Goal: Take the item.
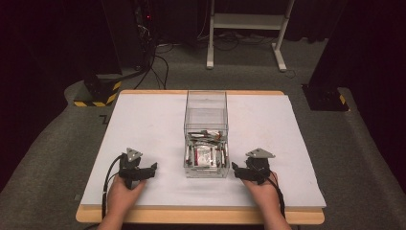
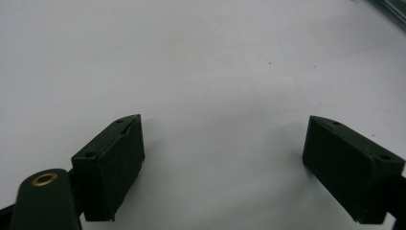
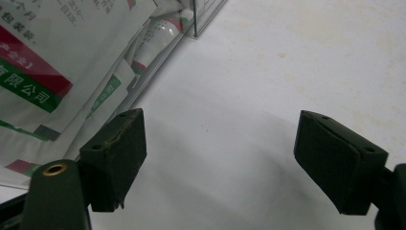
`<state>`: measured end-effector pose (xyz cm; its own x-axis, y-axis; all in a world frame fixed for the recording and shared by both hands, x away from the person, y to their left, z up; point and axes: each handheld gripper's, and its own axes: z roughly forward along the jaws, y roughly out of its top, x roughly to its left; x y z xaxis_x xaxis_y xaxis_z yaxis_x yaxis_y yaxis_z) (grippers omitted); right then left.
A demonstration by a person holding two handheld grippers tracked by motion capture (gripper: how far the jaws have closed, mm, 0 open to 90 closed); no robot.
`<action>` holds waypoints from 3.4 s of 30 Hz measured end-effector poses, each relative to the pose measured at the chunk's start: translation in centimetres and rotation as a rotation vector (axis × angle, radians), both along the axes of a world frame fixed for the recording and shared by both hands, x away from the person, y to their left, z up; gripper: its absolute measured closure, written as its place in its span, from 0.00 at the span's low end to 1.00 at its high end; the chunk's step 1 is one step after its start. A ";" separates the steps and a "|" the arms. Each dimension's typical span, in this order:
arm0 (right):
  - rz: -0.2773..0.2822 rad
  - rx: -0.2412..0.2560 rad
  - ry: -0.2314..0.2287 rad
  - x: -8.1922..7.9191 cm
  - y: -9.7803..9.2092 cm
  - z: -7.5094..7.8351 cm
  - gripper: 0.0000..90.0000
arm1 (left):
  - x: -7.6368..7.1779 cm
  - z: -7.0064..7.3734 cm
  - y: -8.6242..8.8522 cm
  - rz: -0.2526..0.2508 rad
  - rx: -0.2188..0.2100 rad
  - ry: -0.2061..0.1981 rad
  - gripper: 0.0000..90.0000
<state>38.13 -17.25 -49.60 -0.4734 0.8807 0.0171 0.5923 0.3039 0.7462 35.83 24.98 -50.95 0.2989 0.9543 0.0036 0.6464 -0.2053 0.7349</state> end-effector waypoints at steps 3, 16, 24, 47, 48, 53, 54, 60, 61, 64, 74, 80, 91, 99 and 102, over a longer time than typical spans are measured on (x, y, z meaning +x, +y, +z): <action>0.009 0.001 -0.023 -0.1 0.0 0.2 0.21 | 0.0 0.0 0.0 0.000 0.000 0.000 0.16; 0.027 0.000 -0.032 -0.4 -0.1 1.0 0.24 | 0.0 0.0 0.0 0.000 0.000 0.000 0.16; 0.022 -0.004 -0.062 -0.6 -0.3 1.6 0.24 | 0.0 0.0 0.0 0.000 0.000 0.000 0.16; 0.030 0.016 -0.124 -1.0 -0.3 3.4 0.24 | 0.0 0.0 0.0 0.001 -0.001 0.000 0.16; 0.030 0.019 -0.125 -1.0 -0.3 3.4 0.24 | 0.0 0.0 0.0 0.000 0.000 0.000 0.16; 0.026 0.027 -0.127 -1.1 -0.5 3.5 0.23 | 0.0 0.0 0.0 0.000 0.000 0.000 0.16; 0.027 0.025 -0.130 -1.1 -0.5 3.5 0.22 | 0.0 0.0 0.0 0.000 0.000 0.000 0.16; 0.033 0.036 -0.143 -1.3 -0.6 4.2 0.22 | 0.0 0.0 0.0 0.001 -0.001 0.000 0.16; 0.034 0.036 -0.146 -1.3 -0.6 4.3 0.22 | 0.0 0.0 0.0 0.001 0.000 0.000 0.16; 0.034 0.048 -0.159 -1.5 -0.7 4.8 0.23 | 0.0 0.0 0.0 0.000 -0.001 0.000 0.16; 0.058 0.076 -0.202 -1.8 -0.4 6.4 0.28 | 0.0 0.0 0.0 0.000 0.000 0.000 0.16; 0.079 0.095 -0.217 -2.0 0.1 7.2 0.29 | 0.0 0.0 0.0 0.000 0.000 0.000 0.16; 0.135 0.122 -0.232 -2.4 1.5 8.0 0.33 | 0.0 0.0 0.0 0.000 -0.001 0.000 0.16; 0.173 0.154 -0.223 -2.6 2.8 8.2 0.33 | 0.0 0.0 0.0 0.000 0.000 0.000 0.16; 0.179 0.161 -0.221 -2.7 3.0 8.3 0.33 | 0.0 0.0 0.0 0.000 -0.001 0.000 0.16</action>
